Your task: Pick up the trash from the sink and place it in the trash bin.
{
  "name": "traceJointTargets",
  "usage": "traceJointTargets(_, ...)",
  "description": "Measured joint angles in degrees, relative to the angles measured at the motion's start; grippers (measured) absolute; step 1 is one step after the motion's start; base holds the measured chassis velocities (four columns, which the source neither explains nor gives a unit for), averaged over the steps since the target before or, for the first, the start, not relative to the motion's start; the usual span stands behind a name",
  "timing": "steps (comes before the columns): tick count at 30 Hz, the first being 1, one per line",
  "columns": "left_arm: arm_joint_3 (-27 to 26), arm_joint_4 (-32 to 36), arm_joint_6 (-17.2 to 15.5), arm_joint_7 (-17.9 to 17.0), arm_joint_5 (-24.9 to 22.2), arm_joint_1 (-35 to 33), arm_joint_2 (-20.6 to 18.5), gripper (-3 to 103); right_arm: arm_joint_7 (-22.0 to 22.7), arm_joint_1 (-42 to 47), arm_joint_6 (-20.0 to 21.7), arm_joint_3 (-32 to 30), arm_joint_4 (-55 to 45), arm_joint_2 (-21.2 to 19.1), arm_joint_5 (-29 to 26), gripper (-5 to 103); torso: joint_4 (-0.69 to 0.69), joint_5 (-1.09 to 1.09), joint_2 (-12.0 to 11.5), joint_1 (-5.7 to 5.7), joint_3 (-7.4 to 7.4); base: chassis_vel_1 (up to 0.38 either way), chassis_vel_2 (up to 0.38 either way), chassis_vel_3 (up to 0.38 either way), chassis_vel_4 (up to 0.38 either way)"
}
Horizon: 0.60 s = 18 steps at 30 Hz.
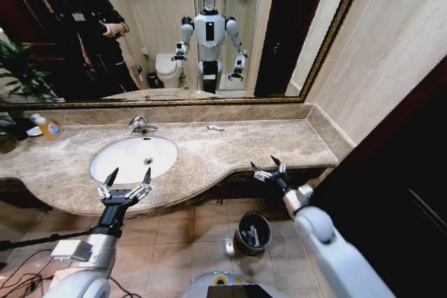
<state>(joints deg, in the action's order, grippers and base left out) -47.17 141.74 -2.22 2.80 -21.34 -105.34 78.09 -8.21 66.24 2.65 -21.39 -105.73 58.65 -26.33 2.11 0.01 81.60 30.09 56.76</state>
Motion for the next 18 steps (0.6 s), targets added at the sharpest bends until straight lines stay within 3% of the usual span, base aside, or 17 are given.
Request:
traceJointTargets(11,0.0,0.0,0.0,0.0,0.0,0.0,0.0,100,-11.09,-21.04,0.66,10.18,17.78,-0.9,-2.05,100,0.0,-0.02,0.0,0.0,0.0,0.0,0.0,0.0,0.0)
traceJointTargets(18,-0.01,0.0,0.0,-0.01,0.0,0.0,0.0,100,-18.26,-33.55,1.15,16.01,30.0,2.69,-0.16,100,0.0,-0.01,0.0,0.0,0.0,0.0,0.0,0.0,0.0)
